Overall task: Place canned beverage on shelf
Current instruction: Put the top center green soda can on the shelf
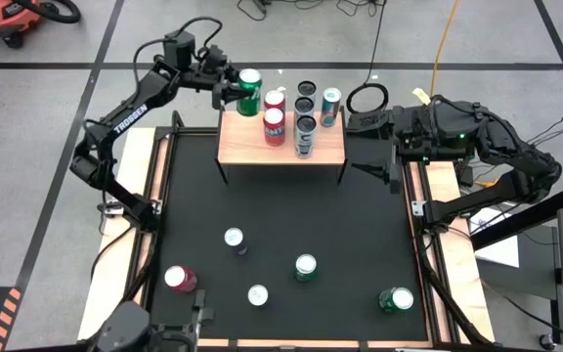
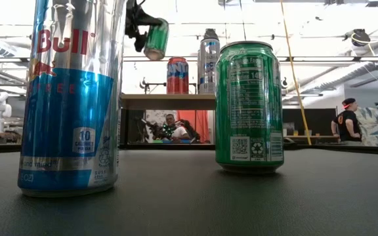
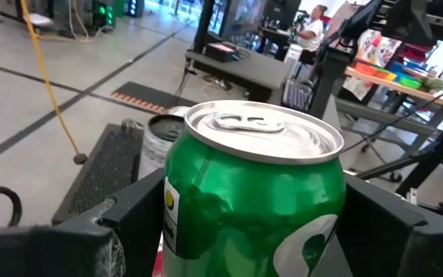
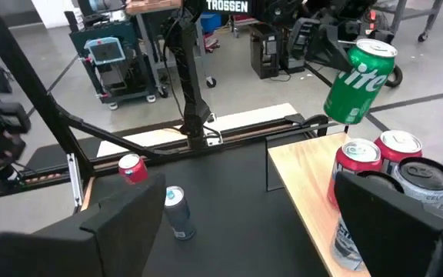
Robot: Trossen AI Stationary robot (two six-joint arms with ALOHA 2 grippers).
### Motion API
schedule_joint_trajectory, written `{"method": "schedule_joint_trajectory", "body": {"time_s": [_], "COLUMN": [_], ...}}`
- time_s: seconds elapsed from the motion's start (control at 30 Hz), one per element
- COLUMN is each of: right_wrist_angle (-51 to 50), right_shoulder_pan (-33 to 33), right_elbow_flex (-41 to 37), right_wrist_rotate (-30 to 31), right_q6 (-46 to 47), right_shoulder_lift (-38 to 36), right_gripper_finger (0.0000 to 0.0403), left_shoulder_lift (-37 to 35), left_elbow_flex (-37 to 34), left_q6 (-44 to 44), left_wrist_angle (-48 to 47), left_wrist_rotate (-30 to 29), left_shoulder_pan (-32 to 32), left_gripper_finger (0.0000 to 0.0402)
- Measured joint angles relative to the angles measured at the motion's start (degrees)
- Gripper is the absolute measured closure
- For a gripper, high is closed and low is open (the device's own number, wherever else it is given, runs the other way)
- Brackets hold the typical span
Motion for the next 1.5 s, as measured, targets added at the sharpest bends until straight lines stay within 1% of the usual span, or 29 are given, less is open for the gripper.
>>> {"method": "schedule_joint_trajectory", "body": {"time_s": [0.07,0.17,0.3,0.57,0.7,0.9,1.03,1.3,1.5], "right_wrist_angle": [0.00,0.07,1.44,6.97,7.08,7.37,7.61,7.61,7.61], "right_shoulder_pan": [0.00,0.00,0.00,-0.01,-0.02,-0.02,-0.02,-0.02,-0.01], "right_elbow_flex": [0.00,0.00,0.00,-0.02,-0.02,-0.04,-0.04,-0.04,-0.04], "right_wrist_rotate": [0.05,0.38,2.86,3.24,3.24,3.24,3.24,3.24,3.09], "right_q6": [1.09,2.74,4.76,6.26,7.65,8.14,8.14,8.06,7.93], "right_shoulder_lift": [0.30,1.23,2.71,5.19,6.06,6.74,6.83,6.84,6.84], "right_gripper_finger": [0.0046,0.0046,0.0046,0.0046,0.0046,0.0046,0.0046,0.0046,0.0046], "left_shoulder_lift": [-0.01,-0.02,-0.01,-0.02,-0.02,-0.02,-0.02,-0.02,-0.02], "left_elbow_flex": [-1.91,-4.33,-6.37,-6.44,-6.44,-6.44,-6.44,-6.43,-6.42], "left_q6": [-0.04,0.02,-0.14,0.51,2.91,3.27,4.42,2.95,3.41], "left_wrist_angle": [2.56,3.89,4.98,5.05,5.13,5.38,5.38,5.44,5.41], "left_wrist_rotate": [0.17,0.14,1.10,1.04,0.95,0.62,-2.06,-3.57,-2.57], "left_shoulder_pan": [0.58,1.22,1.25,1.08,1.08,1.08,1.07,1.10,1.27], "left_gripper_finger": [0.0100,0.0100,0.0100,0.0100,0.0100,0.0100,0.0100,0.0100,0.0100]}}
